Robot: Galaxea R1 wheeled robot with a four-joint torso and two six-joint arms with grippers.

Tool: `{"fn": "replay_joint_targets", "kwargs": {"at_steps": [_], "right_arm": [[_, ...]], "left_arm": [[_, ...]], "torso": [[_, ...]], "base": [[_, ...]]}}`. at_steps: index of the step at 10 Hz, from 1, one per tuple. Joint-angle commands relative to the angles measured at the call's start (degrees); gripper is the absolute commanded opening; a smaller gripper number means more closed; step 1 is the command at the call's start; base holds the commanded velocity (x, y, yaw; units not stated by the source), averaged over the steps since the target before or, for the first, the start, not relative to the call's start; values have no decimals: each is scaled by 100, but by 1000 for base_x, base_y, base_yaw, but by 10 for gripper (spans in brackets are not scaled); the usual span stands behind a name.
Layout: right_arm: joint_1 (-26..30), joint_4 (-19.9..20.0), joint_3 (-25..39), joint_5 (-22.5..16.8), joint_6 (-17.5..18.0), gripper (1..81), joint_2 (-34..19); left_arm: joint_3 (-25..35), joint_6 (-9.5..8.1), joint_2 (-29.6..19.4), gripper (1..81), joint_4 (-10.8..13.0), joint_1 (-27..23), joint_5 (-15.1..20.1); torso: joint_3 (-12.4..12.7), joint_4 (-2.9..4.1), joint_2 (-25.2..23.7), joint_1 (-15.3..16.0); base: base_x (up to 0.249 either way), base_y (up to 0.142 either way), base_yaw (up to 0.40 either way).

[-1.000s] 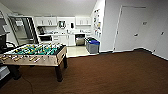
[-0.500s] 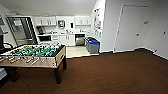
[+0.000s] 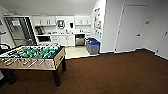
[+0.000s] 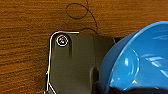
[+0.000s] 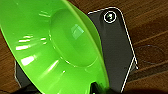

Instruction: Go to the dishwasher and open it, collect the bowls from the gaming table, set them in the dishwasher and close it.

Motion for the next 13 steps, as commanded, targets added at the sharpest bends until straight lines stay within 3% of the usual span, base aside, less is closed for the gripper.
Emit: {"fn": "replay_joint_targets", "kwargs": {"at_steps": [1, 13], "right_arm": [[224, -57, 56, -484, -34, 10, 25], [233, -57, 47, -484, -34, 10, 25]], "left_arm": [[-10, 3, -85, 10, 58, -272, 184], [8, 3, -85, 10, 58, -272, 184]], "torso": [[0, 0, 0, 0], [0, 0, 0, 0]], "base": [[155, 0, 0], [164, 0, 0]]}}
